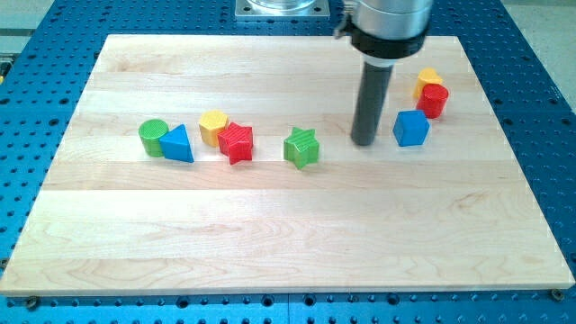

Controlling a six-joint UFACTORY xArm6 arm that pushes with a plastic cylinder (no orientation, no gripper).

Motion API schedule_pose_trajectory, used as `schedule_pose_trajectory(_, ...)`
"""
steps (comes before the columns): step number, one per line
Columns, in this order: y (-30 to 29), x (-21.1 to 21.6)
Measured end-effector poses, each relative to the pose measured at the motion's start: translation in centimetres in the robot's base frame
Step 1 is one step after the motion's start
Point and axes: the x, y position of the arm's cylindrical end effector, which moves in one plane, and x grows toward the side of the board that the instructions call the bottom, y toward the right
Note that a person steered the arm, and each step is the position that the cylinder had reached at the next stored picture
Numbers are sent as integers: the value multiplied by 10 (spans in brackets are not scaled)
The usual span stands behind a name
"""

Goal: Slide the blue cube to the center right side of the board

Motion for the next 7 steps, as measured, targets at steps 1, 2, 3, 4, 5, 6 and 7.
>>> schedule_pose_trajectory(1,32,0)
schedule_pose_trajectory(2,49,0)
schedule_pose_trajectory(3,49,0)
schedule_pose_trajectory(4,49,0)
schedule_pose_trajectory(5,55,0)
schedule_pose_trajectory(6,62,0)
schedule_pose_trajectory(7,62,0)
